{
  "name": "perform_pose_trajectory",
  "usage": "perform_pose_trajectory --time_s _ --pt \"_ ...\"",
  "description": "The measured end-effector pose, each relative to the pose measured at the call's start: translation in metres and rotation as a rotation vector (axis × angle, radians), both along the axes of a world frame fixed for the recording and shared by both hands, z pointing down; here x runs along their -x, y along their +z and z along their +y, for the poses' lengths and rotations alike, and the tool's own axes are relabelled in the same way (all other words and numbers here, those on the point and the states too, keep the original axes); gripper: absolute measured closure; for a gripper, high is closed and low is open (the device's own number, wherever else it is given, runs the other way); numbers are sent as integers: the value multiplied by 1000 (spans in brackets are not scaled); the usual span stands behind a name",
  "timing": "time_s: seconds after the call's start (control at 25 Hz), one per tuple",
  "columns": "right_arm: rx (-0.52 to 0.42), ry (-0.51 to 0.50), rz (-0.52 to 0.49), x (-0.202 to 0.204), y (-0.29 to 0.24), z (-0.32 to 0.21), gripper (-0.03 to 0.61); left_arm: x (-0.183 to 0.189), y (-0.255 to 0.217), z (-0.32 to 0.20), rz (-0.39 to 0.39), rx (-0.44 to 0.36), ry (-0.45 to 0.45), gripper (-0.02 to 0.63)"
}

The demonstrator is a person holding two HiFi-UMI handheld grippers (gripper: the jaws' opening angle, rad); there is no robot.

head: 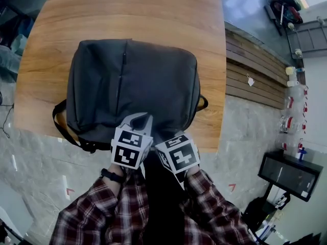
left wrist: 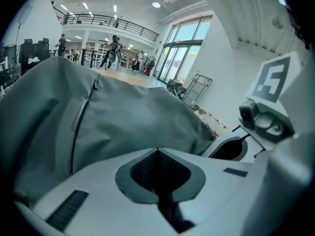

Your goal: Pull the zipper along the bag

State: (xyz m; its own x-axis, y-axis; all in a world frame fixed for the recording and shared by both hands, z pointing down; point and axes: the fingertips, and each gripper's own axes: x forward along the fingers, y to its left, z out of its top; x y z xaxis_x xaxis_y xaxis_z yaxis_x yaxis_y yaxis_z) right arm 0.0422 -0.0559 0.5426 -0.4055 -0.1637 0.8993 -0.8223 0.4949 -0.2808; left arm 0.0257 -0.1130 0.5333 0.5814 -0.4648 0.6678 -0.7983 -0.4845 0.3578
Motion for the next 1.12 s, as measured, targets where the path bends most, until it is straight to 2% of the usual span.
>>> perform_pose_trajectory --time_s 0.2,0.32,0.6,0.72,0.84,1.0,1.12 --pt "-28 -28 14 -2 -5 -2 561 -1 1 -3 -2 -35 -7 606" --pt "-26 -65 61 -10 -11 -1 561 -1 1 -3 -4 -43 -2 606" --pt "-64 -25 128 -86 -20 2 561 0 -1 -3 -4 -55 3 606" --pt "-92 -37 151 -104 -21 -5 561 -1 -1 -2 -8 -64 7 606" --pt "-108 -73 187 -105 -16 -8 561 -2 -2 -2 -12 -70 12 606" --pt "-84 -85 108 -84 -19 3 561 8 4 -12 -39 -57 72 606" --pt "-83 -96 38 -56 -20 6 561 19 11 -36 -106 -66 165 606"
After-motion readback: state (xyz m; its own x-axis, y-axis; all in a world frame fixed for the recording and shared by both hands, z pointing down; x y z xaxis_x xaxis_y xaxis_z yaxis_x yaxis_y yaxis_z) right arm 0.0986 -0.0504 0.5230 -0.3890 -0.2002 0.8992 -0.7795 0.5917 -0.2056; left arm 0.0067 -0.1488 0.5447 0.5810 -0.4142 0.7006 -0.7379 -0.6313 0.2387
